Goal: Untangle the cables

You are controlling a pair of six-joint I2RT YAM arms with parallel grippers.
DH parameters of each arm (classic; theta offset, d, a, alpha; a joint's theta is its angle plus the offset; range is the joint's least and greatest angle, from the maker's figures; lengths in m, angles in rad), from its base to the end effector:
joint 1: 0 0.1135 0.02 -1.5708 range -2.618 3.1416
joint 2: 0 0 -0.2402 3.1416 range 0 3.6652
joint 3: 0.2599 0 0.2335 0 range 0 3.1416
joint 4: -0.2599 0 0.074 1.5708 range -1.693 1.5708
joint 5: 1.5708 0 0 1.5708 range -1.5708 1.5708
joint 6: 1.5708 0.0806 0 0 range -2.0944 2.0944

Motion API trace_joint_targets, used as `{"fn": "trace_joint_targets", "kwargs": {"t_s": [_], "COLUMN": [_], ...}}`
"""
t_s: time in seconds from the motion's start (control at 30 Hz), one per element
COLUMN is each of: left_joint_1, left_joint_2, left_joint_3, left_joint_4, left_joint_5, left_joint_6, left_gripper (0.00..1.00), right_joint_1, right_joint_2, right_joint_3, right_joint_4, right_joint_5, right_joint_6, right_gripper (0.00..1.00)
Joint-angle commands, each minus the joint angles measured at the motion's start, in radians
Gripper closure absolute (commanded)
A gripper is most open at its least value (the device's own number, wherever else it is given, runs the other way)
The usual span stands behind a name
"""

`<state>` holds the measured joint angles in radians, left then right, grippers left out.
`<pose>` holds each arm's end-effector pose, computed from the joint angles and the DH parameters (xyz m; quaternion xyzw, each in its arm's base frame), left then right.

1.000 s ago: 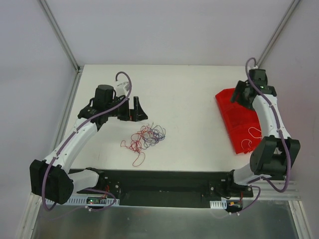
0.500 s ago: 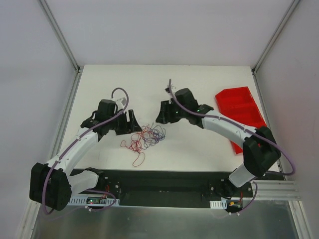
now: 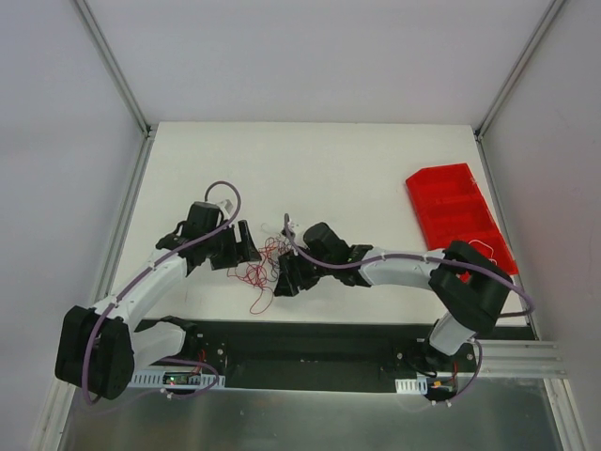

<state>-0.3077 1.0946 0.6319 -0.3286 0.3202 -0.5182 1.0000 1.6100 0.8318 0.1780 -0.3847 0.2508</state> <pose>0.2252 -0.0982 0.1729 -0.0357 0.9145 -0.2856 0.2844 0.1663 0.3150 0.1538 -0.4007 0.7754 0.4051 0.2722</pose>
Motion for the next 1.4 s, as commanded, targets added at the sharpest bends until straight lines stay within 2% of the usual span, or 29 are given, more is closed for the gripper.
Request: {"fn": "trace_joint_targets", "kwargs": {"t_s": [0.0, 0.2, 0.33, 0.37, 0.47, 0.57, 0.67, 0.77, 0.9, 1.0, 1.07, 1.2, 1.37], "left_joint_1": [-0.002, -0.007, -0.028, -0.036, -0.056, -0.09, -0.135, -0.156, -0.156, -0.153, -0.151, -0.149, -0.133], "left_joint_2": [0.014, 0.051, 0.073, 0.083, 0.129, 0.195, 0.29, 0.378, 0.427, 0.453, 0.459, 0.455, 0.447], "left_joint_3": [-0.012, -0.006, -0.017, -0.017, -0.003, 0.031, 0.07, 0.091, 0.1, 0.111, 0.112, 0.103, 0.098], "left_joint_4": [0.019, 0.022, 0.037, 0.039, 0.045, 0.056, 0.065, 0.074, 0.079, 0.079, 0.082, 0.099, 0.1], "left_joint_5": [-0.024, 0.013, -0.003, -0.004, -0.032, -0.055, -0.081, -0.112, -0.182, -0.202, -0.202, -0.198, -0.198], "left_joint_6": [-0.013, 0.001, -0.005, -0.005, -0.009, -0.006, -0.009, -0.025, -0.022, -0.014, -0.016, -0.022, -0.019], "left_gripper": [0.27, 0.25, 0.25, 0.25, 0.25, 0.21, 0.19, 0.21, 0.29, 0.36, 0.42, 0.45, 0.46], "right_joint_1": [0.015, 0.038, 0.049, 0.049, 0.049, 0.051, 0.049, 0.043, 0.008, -0.043, -0.083, -0.115, -0.116], "right_joint_2": [0.08, 0.22, 0.254, 0.255, 0.213, 0.11, -0.02, -0.18, -0.404, -0.504, -0.556, -0.565, -0.542], "right_joint_3": [0.021, 0.079, 0.105, 0.112, 0.093, 0.035, 0.016, 0.065, 0.215, 0.378, 0.493, 0.746, 1.007], "right_joint_4": [0.15, 0.216, 0.216, 0.204, 0.164, 0.144, 0.06, -0.088, -0.341, -0.498, -0.586, -0.715, -0.747], "right_joint_5": [-0.029, -0.06, -0.054, -0.048, 0.004, 0.058, 0.133, 0.233, 0.378, 0.469, 0.497, 0.565, 0.581], "right_joint_6": [0.004, 0.038, 0.033, 0.031, 0.021, -0.004, -0.053, -0.112, -0.202, -0.298, -0.344, -0.427, -0.492], "right_gripper": [0.37, 0.46, 0.51, 0.58, 0.88, 1.0, 1.0, 1.0, 1.0, 1.0, 1.0, 1.0, 1.0]}}
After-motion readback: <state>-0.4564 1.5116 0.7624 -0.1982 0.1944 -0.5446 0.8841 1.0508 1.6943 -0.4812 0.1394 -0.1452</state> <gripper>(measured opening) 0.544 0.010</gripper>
